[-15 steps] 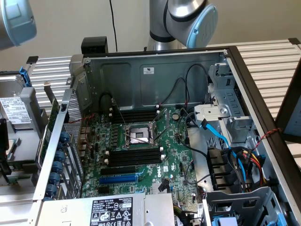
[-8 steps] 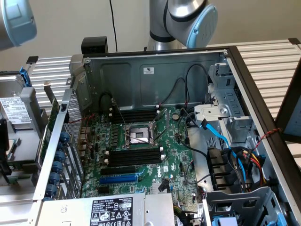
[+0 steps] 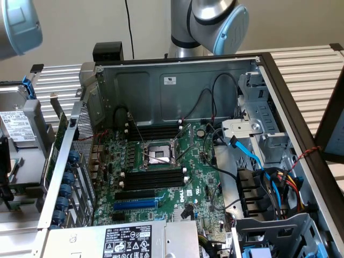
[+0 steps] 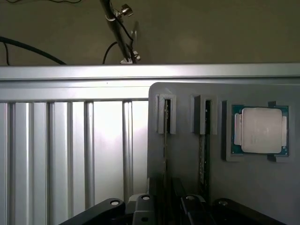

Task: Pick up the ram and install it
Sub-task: 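Pick up the ram and move it above insertion slot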

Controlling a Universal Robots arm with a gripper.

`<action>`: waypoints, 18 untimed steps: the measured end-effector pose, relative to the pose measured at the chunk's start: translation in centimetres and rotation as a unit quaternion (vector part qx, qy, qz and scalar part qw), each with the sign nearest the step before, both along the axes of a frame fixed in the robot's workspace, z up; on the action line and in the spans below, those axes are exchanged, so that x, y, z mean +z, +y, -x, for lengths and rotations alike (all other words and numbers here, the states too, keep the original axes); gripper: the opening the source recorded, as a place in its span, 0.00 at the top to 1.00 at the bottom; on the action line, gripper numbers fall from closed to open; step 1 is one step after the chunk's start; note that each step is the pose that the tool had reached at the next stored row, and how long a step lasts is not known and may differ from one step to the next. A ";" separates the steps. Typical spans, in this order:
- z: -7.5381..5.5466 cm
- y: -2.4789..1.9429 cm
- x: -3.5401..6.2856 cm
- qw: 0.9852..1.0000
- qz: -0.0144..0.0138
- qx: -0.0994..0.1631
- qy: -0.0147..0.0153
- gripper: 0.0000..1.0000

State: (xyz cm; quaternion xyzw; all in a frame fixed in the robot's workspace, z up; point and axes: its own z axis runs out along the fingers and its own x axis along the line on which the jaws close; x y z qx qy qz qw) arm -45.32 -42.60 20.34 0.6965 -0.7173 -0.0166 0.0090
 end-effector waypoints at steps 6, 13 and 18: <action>0.2 0.02 -0.04 1.000 0.000 0.000 0.000 0.73; 0.5 0.03 -0.11 1.000 0.000 0.000 0.000 0.73; 0.6 0.03 -0.15 1.000 0.000 0.000 0.000 0.73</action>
